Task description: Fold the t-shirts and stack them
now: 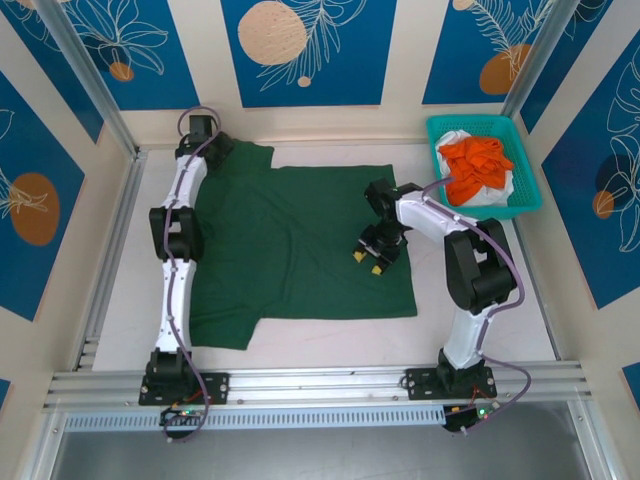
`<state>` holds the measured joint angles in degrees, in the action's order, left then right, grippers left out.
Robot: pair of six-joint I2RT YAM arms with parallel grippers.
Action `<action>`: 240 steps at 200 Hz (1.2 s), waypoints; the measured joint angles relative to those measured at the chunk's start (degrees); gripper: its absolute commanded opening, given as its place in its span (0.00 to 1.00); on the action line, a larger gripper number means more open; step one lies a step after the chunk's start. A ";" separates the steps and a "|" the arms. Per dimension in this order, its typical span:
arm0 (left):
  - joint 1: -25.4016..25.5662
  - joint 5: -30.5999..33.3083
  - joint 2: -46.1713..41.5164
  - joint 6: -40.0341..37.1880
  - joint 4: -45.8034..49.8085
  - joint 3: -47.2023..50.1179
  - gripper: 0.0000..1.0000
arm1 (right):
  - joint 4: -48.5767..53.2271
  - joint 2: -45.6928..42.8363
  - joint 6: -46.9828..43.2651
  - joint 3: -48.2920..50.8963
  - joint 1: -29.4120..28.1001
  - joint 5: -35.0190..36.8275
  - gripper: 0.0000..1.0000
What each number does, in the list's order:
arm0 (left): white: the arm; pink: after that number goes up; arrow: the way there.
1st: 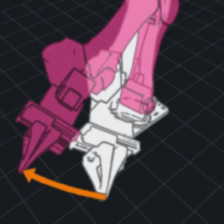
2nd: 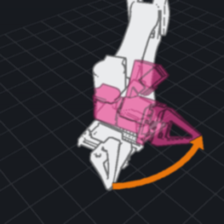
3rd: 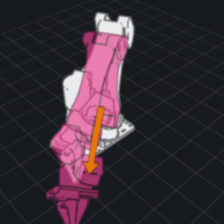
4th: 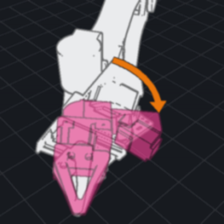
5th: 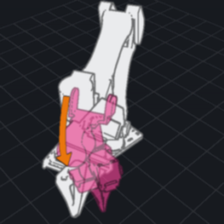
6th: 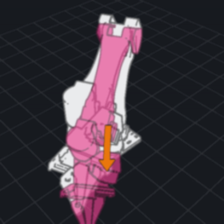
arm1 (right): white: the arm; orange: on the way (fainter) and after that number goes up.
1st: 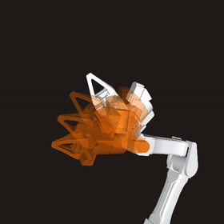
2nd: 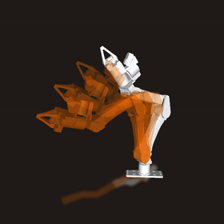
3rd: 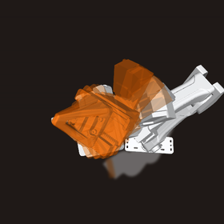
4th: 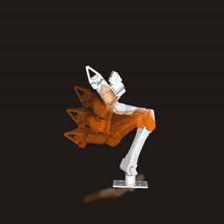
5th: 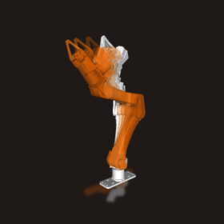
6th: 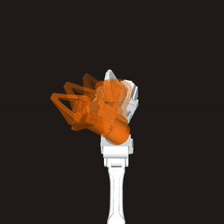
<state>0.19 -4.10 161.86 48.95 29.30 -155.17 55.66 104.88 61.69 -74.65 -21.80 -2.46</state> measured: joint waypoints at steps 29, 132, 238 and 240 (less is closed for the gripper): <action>0.42 -1.84 -1.75 -1.16 1.77 0.00 0.74 | 0.79 -5.68 -0.26 4.70 1.68 1.16 0.56; 20.57 5.44 -71.93 -8.41 14.95 70.53 0.67 | 2.82 -44.96 -4.94 31.54 7.26 4.81 0.57; 28.76 13.86 -124.41 13.57 43.28 112.15 0.40 | -3.98 -58.10 -4.28 47.43 8.76 3.72 0.49; 28.79 13.90 -124.50 13.77 43.76 112.39 0.40 | -4.04 -58.12 -4.28 47.43 8.79 3.72 0.48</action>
<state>28.97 9.80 37.36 62.72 73.06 -42.78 51.62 46.76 57.41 -27.22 -13.02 1.26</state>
